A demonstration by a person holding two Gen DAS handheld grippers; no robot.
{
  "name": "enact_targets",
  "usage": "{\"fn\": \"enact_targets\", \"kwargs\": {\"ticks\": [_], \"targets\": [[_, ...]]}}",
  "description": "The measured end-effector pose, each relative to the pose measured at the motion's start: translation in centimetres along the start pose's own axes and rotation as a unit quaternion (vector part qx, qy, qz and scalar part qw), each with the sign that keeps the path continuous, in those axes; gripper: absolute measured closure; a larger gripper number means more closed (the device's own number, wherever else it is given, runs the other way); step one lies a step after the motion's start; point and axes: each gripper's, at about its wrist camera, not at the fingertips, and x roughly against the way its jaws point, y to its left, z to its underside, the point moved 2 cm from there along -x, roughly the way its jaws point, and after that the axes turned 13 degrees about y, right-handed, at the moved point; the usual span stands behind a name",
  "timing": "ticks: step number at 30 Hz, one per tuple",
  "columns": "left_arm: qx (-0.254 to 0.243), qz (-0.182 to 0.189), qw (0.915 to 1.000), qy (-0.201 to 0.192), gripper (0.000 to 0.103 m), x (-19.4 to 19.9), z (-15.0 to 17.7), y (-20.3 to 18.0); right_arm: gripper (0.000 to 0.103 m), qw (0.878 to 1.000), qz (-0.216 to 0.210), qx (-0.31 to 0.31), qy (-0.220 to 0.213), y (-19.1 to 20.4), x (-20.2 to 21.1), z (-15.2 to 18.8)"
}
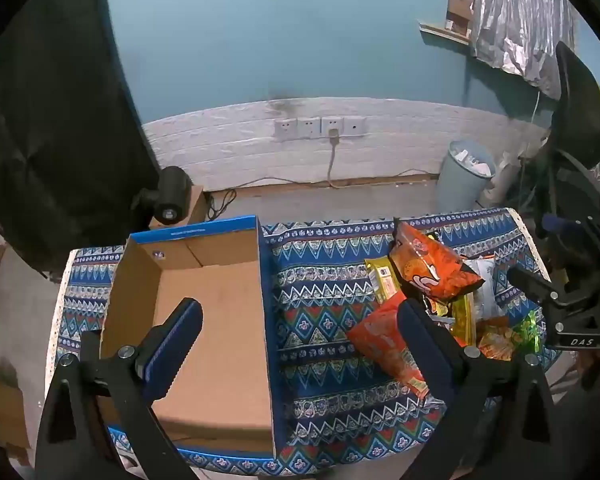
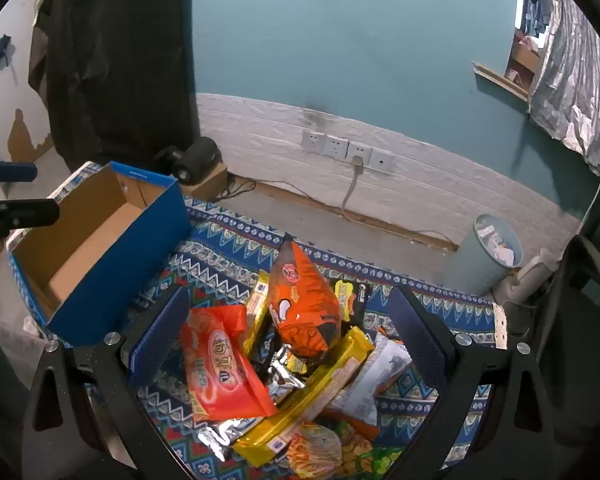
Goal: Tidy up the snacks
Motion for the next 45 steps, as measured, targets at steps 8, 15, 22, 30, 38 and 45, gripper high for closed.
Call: {"fn": "enact_targets", "kwargs": {"ticks": [8,15,22,30,38,45], "targets": [[-0.002,-0.004,0.9999,-0.013,0.004,0.5,-0.5,0.2,0.005,1.000,0.002,0.001,0.003,0.1,0.0,-0.1],[0.003,-0.001,0.9999,-0.015,0.004,0.6,-0.1,0.3,0.005,1.000,0.002,0.001,0.004,0.2,0.1,-0.2],[0.006,-0.002,0.9999,-0.015,0.004,0.7,-0.1,0.0,0.005,1.000,0.002,0.001,0.005,0.4,0.1,0.1],[0.007,-0.002,0.9999,-0.009,0.004,0.6,-0.1,0.0,0.005,1.000,0.003,-0.003,0.008,0.0,-0.1,0.2],[0.009,0.001,0.9999,-0.007,0.004,0.5,0.1,0.1,0.005,1.000,0.002,-0.003,0.008,-0.1,-0.1,0.2],[0.008,0.000,0.9999,-0.007,0.004,0.5,0.3,0.0,0.005,1.000,0.002,-0.002,0.009,0.0,0.0,0.2]]}}
